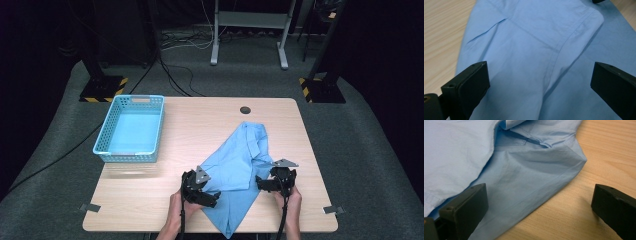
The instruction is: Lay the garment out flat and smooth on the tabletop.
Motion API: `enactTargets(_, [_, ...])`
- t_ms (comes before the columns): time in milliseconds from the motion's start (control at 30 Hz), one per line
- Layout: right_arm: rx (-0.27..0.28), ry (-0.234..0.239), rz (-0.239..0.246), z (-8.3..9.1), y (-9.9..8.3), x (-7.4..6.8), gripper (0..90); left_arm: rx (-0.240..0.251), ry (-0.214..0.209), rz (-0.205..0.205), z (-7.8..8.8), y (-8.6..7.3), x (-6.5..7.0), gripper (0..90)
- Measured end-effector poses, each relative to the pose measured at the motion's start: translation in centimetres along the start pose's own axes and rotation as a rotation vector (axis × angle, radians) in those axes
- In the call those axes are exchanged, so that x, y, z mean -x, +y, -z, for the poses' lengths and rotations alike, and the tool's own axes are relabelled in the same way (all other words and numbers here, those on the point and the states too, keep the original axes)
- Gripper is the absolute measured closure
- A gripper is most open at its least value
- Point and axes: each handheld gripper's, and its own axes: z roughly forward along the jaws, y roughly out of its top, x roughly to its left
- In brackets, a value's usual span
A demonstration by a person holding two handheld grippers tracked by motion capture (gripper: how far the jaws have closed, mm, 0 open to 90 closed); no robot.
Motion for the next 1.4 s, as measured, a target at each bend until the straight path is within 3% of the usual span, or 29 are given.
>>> enactTargets(300, [0.001,-0.003,-0.003,0.0,0.0,0.0,0.1,-0.034,-0.015,-0.046,-3.2,2.4,2.1,1.7])
enactTargets(433, [0.001,-0.004,-0.005,0.0,0.0,0.0,0.1,-0.059,-0.001,-0.067,-4.5,2.9,2.8,4.2])
enactTargets(500, [0.001,-0.007,-0.006,0.0,0.0,0.0,0.1,-0.050,-0.003,-0.058,-4.7,3.1,2.9,5.5])
enactTargets(567, [0.001,-0.007,-0.006,0.0,0.0,-0.1,0.1,-0.049,0.022,-0.056,-4.8,3.4,2.9,8.3])
enactTargets(800, [0.001,-0.006,-0.006,0.0,0.0,-0.1,0.1,-0.027,0.075,-0.042,-4.7,3.8,2.9,36.6])
enactTargets(1000, [0.000,-0.005,-0.004,0.0,0.0,-0.1,0.1,-0.001,0.107,-0.100,-4.8,3.7,3.9,60.2])
enactTargets(1200, [0.000,-0.003,-0.003,0.0,0.0,-0.1,0.1,-0.005,0.099,-0.144,-5.0,3.9,4.4,77.1])
enactTargets(1400, [0.000,-0.003,-0.002,-0.1,0.0,-0.1,0.1,0.033,0.094,-0.106,-4.7,3.8,4.0,85.1])
